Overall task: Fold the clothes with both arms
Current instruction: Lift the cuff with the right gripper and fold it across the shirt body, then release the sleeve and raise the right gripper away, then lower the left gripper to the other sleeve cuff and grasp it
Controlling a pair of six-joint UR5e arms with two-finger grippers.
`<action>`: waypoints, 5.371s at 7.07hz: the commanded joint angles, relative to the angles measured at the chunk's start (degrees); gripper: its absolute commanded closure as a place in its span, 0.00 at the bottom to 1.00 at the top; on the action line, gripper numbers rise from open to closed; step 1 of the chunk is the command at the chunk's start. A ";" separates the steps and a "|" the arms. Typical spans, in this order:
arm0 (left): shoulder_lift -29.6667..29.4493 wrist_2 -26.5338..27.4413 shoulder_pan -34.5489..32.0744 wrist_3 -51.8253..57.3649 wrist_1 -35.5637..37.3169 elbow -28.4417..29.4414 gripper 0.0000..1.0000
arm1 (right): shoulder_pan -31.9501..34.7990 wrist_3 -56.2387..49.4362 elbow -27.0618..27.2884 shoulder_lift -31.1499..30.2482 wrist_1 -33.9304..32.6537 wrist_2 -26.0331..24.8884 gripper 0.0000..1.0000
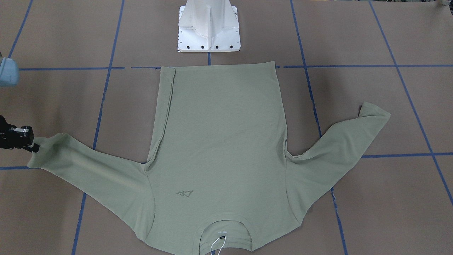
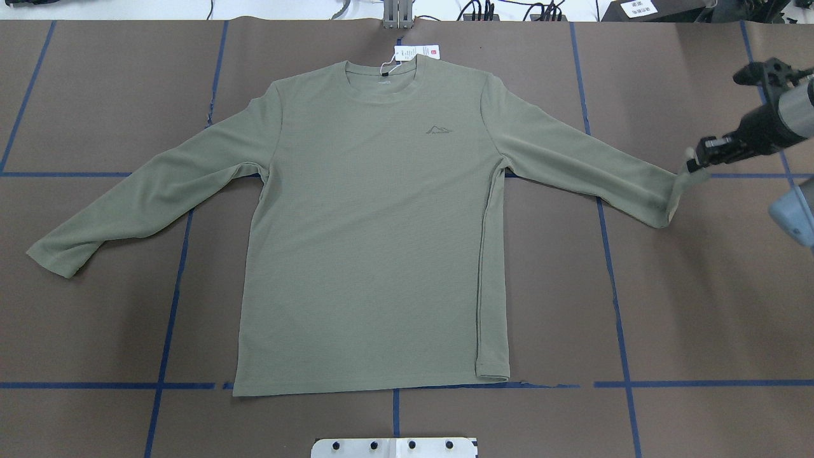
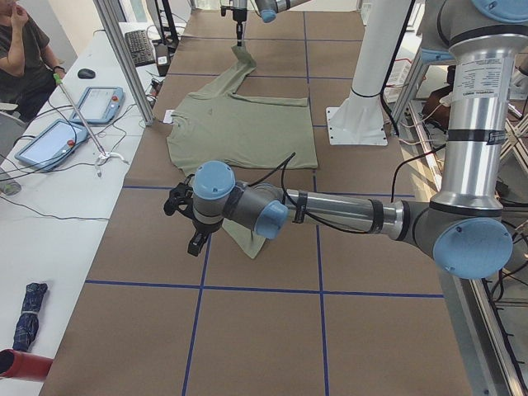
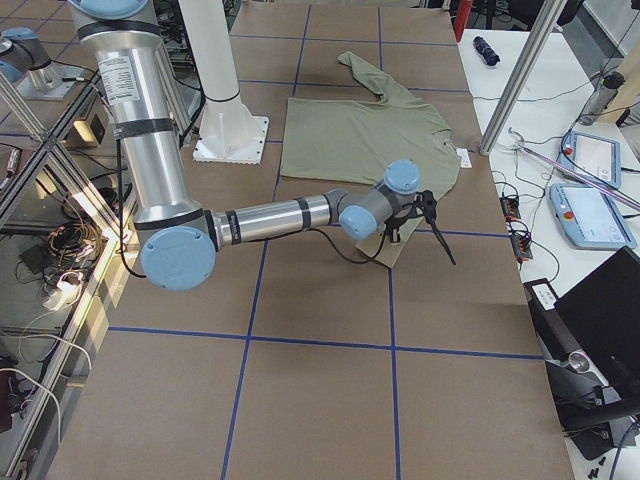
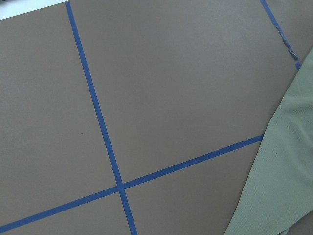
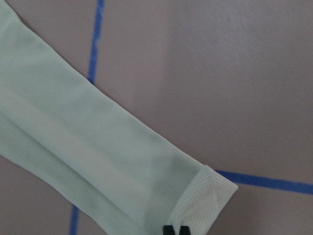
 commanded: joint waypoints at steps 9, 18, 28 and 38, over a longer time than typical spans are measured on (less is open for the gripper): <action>-0.74 0.00 0.01 0.43 -0.39 3.93 0.00 | -33.76 19.81 -24.20 47.84 -3.07 -35.40 1.00; -0.73 0.09 0.19 0.17 -6.54 8.78 0.00 | -40.10 23.83 -31.79 53.91 1.97 -42.97 0.00; 16.40 32.56 38.04 -72.67 -38.89 -4.32 0.01 | -12.52 2.37 16.20 9.91 -28.01 -14.16 0.00; 15.61 37.00 45.18 -75.15 -35.11 -0.45 0.01 | -10.39 -1.02 17.34 5.48 -27.39 -11.68 0.00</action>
